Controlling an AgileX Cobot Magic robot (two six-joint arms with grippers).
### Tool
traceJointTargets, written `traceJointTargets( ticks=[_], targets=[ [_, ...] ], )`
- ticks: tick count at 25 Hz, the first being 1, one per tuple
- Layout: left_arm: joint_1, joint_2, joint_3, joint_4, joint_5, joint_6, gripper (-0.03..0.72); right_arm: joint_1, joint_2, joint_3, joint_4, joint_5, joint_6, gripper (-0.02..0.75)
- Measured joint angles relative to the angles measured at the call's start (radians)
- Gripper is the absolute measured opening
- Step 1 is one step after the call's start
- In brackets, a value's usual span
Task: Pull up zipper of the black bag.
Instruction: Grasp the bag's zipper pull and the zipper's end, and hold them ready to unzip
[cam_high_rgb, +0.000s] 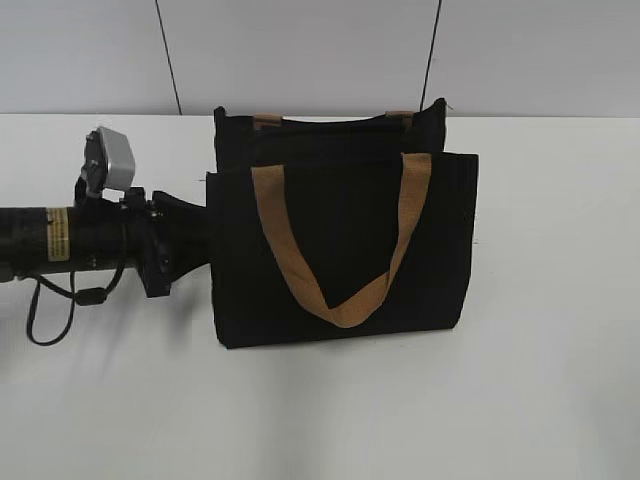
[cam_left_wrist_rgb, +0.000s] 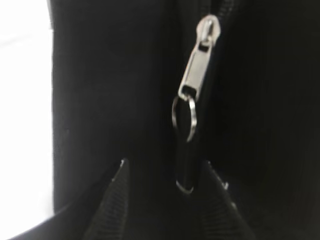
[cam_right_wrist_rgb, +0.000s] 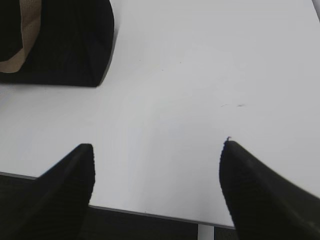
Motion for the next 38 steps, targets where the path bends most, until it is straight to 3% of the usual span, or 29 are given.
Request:
traceJointTargets(
  ticks=[8,10,12,14,19,30,38],
  targets=[
    [-0.054,0.083,-0.066,0.002,-0.027,-0.026,0.319,0.000,0.000,0.000,0.000,0.000,0.000,0.589],
    [-0.060,0.092,-0.073,-0.012,-0.027,-0.027,0.233,0.000,0.000,0.000,0.000,0.000,0.000,0.589],
    [-0.062,0.093,-0.074,-0.017,-0.025,-0.027,0.085,0.000,0.000,0.000,0.000,0.000,0.000,0.589],
    [-0.062,0.093,-0.074,-0.006,-0.023,-0.038,0.027,0.000,0.000,0.000,0.000,0.000,0.000,0.589],
    [-0.063,0.029,-0.052,0.010,0.060,-0.059,0.027,0.000,0.000,0.000,0.000,0.000,0.000,0.589],
    [-0.063,-0.363,-0.030,0.013,0.393,-0.059,0.026,0.000,0.000,0.000,0.000,0.000,0.000,0.589],
    [-0.064,-0.432,-0.029,-0.079,0.511,0.123,0.025,0.000,0.000,0.000,0.018,0.000,0.000,0.589]
  ],
)
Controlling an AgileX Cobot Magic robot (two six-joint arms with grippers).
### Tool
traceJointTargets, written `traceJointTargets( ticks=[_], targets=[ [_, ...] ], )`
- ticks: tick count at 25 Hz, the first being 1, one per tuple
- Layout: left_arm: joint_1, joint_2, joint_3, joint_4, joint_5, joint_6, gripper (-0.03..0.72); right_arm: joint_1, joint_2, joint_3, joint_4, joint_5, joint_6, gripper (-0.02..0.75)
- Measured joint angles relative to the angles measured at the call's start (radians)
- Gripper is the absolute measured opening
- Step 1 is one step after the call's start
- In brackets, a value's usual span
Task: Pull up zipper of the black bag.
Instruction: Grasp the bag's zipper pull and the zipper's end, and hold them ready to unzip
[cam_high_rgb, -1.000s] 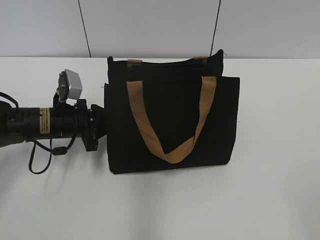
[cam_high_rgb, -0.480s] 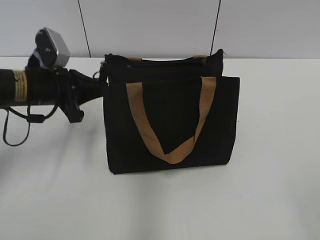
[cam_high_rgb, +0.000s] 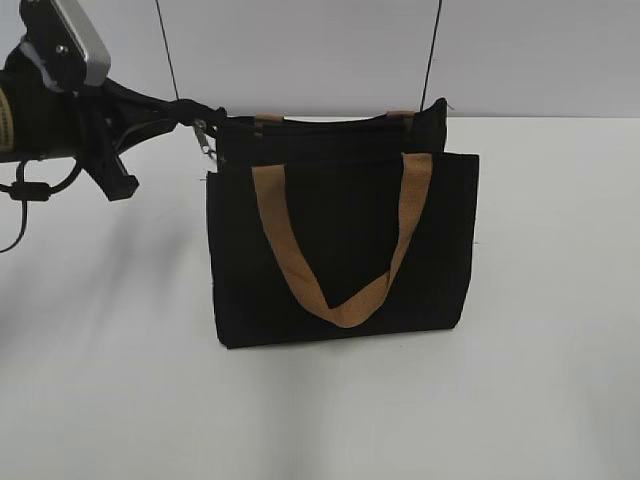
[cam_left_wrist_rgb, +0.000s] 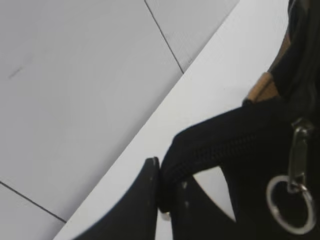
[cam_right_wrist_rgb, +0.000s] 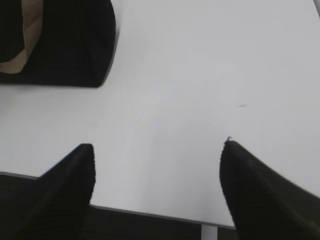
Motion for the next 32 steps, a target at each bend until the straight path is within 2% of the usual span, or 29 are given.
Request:
traceJointTargets(
  ticks=[4,7,12,15,20,24,27,32],
  targets=[
    [0.000,-0.046,0.001,-0.010,0.000,0.016,0.025,0.000,0.000,-0.004,0.054,-0.008,0.000,0.589],
    [0.000,-0.069,0.001,-0.011,-0.002,-0.017,0.025,0.000,0.051,-0.036,0.106,-0.034,-0.003,0.589],
    [-0.002,-0.106,0.003,0.000,0.000,-0.099,0.025,0.000,0.252,-0.061,0.208,-0.250,-0.031,0.589],
    [-0.004,-0.137,0.003,0.009,0.001,-0.136,0.025,0.000,0.397,-0.064,0.273,-0.334,-0.121,0.588],
    [-0.005,-0.157,0.003,0.094,-0.002,-0.232,0.025,0.000,0.631,-0.168,0.335,-0.360,-0.339,0.538],
    [-0.005,-0.161,0.003,0.168,-0.003,-0.322,0.025,0.012,0.823,-0.302,0.359,-0.368,-0.384,0.524],
    [-0.005,-0.177,0.003,0.225,-0.003,-0.396,0.025,0.108,0.956,-0.370,0.358,-0.398,-0.388,0.523],
    [-0.005,-0.195,0.003,0.274,-0.004,-0.473,0.025,0.416,1.141,-0.432,0.359,-0.569,-0.369,0.523]
  ],
)
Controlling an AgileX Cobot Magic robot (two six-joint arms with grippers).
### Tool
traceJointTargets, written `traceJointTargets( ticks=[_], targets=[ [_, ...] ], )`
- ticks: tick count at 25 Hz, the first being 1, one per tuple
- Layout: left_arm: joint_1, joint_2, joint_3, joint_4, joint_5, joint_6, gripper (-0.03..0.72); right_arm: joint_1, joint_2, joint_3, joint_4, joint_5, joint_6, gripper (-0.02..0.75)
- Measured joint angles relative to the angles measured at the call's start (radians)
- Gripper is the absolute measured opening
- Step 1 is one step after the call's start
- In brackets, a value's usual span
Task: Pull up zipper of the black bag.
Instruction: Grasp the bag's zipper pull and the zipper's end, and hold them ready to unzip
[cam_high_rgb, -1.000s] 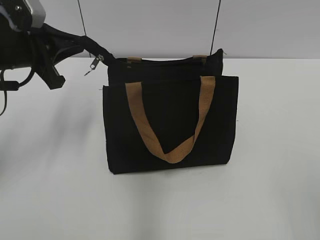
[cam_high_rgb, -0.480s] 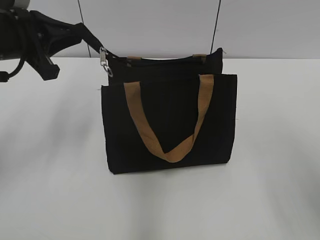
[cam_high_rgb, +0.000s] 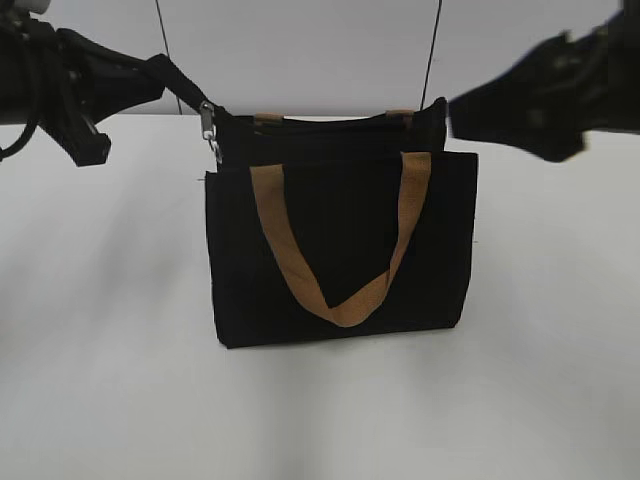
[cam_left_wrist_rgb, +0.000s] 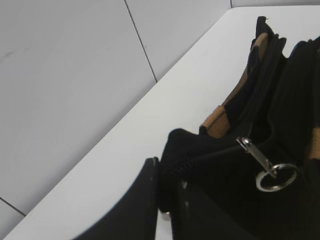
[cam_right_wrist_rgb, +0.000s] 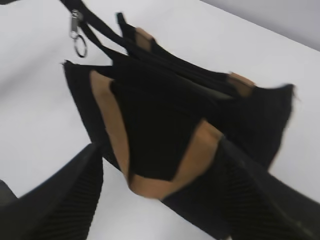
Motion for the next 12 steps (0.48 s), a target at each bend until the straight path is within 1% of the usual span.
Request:
traceJointTargets(
  ticks=[3,6,8,12],
  targets=[
    [0.000,-0.001,0.000,0.001,0.000,-0.010,0.025,0.153,0.127,-0.044,0.003,-0.111,0.019,0.515],
    [0.000,-0.001,0.000,0.001,0.000,-0.010,0.025,0.256,0.267,-0.112,0.004,-0.186,0.023,0.460],
    [0.000,-0.001,0.000,0.001,-0.001,-0.011,0.025,0.299,0.356,-0.164,0.004,-0.222,0.023,0.407],
    [0.000,-0.001,0.000,0.001,-0.003,-0.011,0.025,0.334,0.511,-0.272,0.004,-0.266,0.021,0.324]
  ],
)
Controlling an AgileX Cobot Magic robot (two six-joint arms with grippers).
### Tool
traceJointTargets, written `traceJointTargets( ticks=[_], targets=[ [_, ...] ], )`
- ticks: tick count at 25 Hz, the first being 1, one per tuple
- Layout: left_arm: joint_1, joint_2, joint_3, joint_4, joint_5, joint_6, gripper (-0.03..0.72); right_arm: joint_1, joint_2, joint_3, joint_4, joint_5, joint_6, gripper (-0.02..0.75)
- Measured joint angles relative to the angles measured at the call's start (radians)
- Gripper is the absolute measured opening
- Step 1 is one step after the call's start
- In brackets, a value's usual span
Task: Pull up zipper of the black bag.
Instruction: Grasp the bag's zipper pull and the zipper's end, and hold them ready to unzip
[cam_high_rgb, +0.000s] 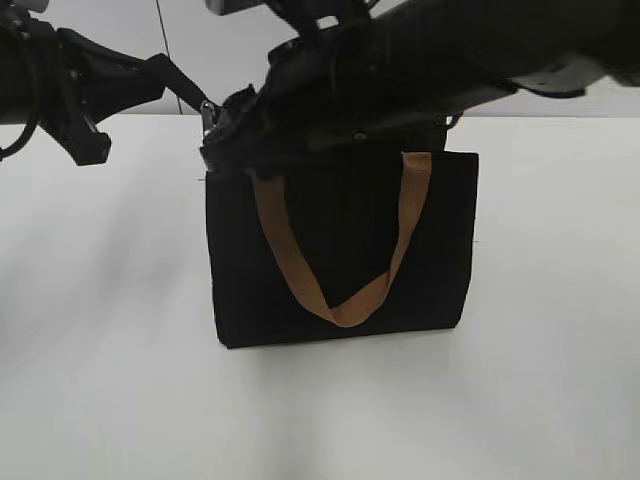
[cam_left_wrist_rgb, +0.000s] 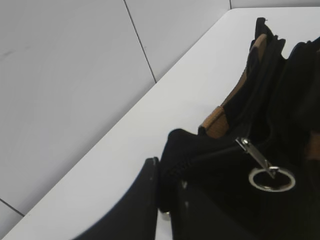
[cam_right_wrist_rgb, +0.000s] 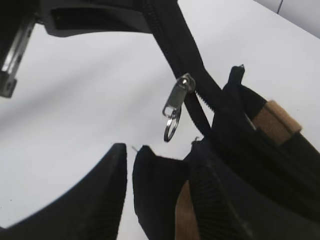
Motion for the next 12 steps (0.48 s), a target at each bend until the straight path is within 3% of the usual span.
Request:
traceJointTargets(
  ticks=[6,12],
  targets=[
    [0.000,0.000,0.000,0.000,-0.001,0.000,0.025,0.006,0.092,-0.072,0.002,-0.007,0.000,0.249],
    [0.000,0.000,0.000,0.001,-0.006,0.000,0.025,0.023,0.101,-0.079,0.006,-0.009,0.002,0.227]
  ],
)
